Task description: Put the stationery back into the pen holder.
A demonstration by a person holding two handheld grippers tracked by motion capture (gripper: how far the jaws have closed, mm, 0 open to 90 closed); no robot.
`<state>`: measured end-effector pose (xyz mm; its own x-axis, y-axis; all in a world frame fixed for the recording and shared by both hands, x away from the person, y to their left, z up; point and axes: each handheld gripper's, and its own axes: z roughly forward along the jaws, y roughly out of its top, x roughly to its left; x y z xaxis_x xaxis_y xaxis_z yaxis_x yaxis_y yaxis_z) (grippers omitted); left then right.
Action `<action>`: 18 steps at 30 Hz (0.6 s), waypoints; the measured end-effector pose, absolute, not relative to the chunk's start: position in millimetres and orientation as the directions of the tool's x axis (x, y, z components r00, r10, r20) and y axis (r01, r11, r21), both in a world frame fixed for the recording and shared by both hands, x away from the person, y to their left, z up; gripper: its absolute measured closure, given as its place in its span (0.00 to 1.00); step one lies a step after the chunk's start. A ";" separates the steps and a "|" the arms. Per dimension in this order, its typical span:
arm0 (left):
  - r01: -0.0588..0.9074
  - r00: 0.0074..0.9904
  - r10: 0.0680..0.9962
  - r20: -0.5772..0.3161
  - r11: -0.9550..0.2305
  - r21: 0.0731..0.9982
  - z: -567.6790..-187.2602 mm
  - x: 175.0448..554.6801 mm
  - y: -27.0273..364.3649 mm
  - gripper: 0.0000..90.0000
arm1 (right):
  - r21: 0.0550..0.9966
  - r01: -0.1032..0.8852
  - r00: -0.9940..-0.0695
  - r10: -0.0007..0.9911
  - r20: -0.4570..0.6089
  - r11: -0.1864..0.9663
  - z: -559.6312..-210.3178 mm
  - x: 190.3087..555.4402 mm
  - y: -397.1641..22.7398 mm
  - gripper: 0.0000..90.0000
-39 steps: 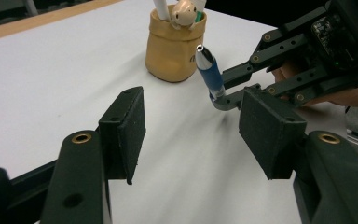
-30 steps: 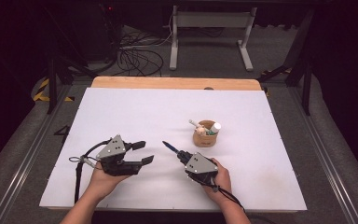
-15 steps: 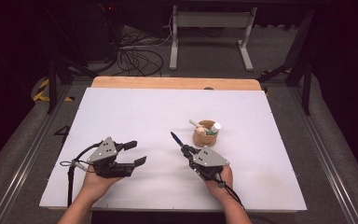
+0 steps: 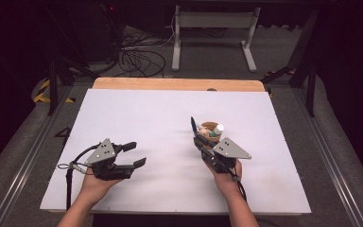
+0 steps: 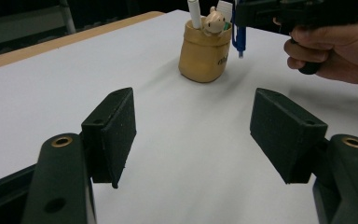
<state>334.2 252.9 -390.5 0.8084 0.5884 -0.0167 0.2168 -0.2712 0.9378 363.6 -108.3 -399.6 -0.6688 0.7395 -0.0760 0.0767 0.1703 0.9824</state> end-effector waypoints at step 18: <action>0.223 0.792 0.610 -0.019 -0.260 0.939 -390.7 335.6 258.4 0.30 | 0.999 0.037 -0.571 0.820 0.034 -0.016 -386.5 389.7 -139.6 0.89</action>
